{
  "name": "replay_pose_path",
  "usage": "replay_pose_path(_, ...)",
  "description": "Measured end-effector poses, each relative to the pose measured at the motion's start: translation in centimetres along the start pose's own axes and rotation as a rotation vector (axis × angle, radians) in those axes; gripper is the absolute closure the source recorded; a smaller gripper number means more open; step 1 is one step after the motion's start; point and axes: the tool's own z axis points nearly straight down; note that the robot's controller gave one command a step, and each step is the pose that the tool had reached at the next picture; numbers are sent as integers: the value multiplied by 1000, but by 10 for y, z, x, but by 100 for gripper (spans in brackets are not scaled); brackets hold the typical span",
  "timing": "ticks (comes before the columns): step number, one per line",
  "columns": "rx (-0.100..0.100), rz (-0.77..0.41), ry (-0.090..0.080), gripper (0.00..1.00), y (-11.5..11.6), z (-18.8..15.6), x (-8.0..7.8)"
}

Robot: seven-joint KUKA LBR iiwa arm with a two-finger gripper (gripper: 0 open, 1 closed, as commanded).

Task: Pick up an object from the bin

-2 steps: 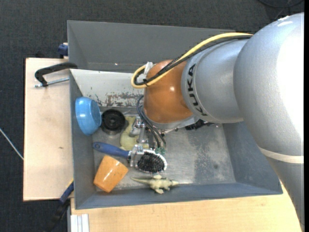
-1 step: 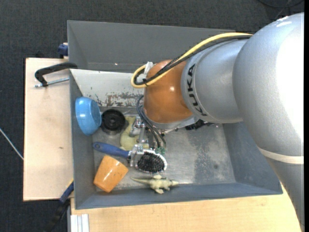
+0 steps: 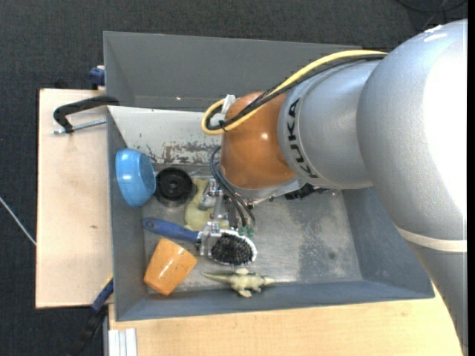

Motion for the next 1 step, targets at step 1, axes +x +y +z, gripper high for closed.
replay_pose_path(1,5,-28,-6,100,-17,-149,9)
